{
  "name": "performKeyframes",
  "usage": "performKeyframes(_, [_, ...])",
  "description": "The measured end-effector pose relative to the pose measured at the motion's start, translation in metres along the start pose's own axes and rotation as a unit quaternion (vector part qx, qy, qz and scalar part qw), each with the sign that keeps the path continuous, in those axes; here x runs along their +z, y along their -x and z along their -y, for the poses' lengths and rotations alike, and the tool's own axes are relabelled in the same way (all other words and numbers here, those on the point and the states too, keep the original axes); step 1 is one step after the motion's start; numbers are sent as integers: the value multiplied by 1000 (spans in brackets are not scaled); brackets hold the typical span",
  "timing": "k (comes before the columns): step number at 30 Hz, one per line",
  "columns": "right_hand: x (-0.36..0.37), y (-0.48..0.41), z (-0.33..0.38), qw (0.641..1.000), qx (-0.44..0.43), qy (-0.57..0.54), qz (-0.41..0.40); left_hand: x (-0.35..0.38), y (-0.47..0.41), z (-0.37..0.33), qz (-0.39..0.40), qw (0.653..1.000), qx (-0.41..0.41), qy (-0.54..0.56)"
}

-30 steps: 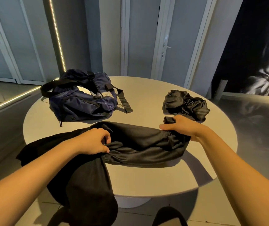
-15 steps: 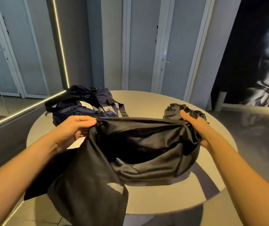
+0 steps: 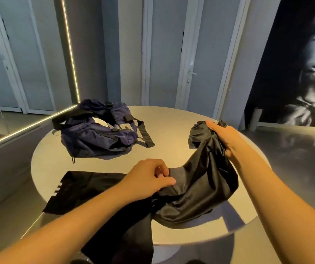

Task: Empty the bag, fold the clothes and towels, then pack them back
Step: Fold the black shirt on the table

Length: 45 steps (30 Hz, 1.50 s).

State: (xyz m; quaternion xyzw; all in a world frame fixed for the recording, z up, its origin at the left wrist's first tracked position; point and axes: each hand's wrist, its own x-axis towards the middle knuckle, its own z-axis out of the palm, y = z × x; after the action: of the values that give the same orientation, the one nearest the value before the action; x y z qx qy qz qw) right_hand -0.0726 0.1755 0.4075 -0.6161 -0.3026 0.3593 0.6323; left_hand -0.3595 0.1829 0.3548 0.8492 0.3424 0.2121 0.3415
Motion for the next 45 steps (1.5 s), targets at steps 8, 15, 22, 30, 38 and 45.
performKeyframes(8, [-19,3,5,999,-19,19,-43,28,-18,28,-78,932,26,-353])
performKeyframes(15, [-28,12,10,991,-54,120,26,-64,-24,22,-49,981,-119,144])
performKeyframes(22, [-8,47,57,922,-88,295,233,-160,-17,-21,-139,973,-82,166])
performKeyframes(30, [14,128,150,938,-222,189,185,-216,41,-89,-340,925,55,-163])
performKeyframes(38, [18,207,214,926,-340,145,80,-248,115,-134,-362,888,46,-278])
performKeyframes(45, [10,258,225,917,-377,127,26,-270,169,-125,-259,963,12,-76])
